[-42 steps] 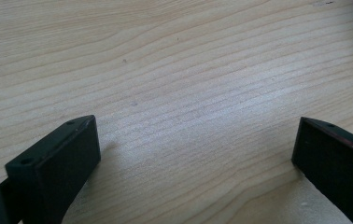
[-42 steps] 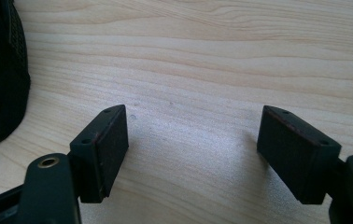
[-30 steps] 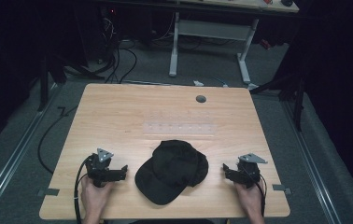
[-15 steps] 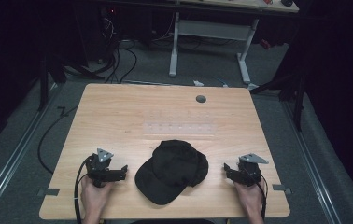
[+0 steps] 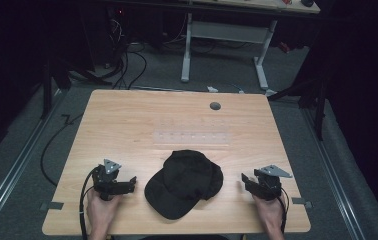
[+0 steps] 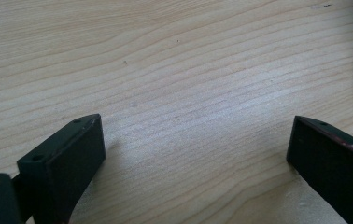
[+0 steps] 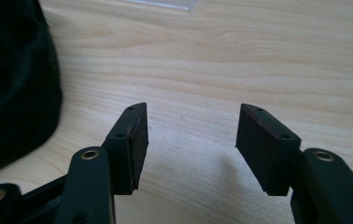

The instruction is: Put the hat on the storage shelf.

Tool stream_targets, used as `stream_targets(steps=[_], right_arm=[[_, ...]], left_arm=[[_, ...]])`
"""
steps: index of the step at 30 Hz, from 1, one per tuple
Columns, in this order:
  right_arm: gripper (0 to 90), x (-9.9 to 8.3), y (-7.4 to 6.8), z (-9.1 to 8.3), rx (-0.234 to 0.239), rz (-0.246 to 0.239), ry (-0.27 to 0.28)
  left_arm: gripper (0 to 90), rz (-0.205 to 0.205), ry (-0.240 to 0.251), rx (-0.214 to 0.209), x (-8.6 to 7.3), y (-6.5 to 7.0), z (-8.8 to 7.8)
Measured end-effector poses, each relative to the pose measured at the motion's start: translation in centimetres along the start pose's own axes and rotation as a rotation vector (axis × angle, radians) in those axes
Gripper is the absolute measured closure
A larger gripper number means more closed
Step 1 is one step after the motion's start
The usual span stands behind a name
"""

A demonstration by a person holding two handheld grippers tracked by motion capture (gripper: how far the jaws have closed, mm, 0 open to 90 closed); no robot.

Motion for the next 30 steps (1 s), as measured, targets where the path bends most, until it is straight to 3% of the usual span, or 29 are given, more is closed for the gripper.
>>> stream_targets(steps=[6,8,13,18,28,30], right_arm=[[48.5,0.7,-1.1,-1.1,0.081,-0.007,0.036],[48.4,1.4,-2.0,-1.5,0.119,-0.017,0.043],[46.1,2.2,-3.4,-1.7,0.144,-0.042,0.043],[45.7,3.1,-4.3,-1.9,0.172,0.004,0.021],[43.6,4.0,-5.7,-1.6,0.200,-0.044,0.019],[43.1,4.4,-6.3,-1.4,0.224,-0.045,0.030]], left_arm=[[6.2,0.001,0.002,-0.001,0.0,0.0,0.0],[6.3,0.001,0.002,0.000,0.0,0.0,0.0],[7.2,0.005,0.003,-0.007,0.0,0.1,0.0],[11.4,0.004,0.011,-0.013,0.0,0.2,-0.1],[13.2,0.002,0.015,-0.009,0.1,0.2,-0.2],[13.3,0.002,0.016,-0.009,0.1,0.2,-0.2]])
Point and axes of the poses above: each handheld gripper's, and its own axes: z roughly forward along the jaws, x roughly out of its top, y roughly to its right, the point moved 3 cm from there along z, roughly forward along the jaws, and after that the axes turned 5 degrees about z, right-handed, at the moved point
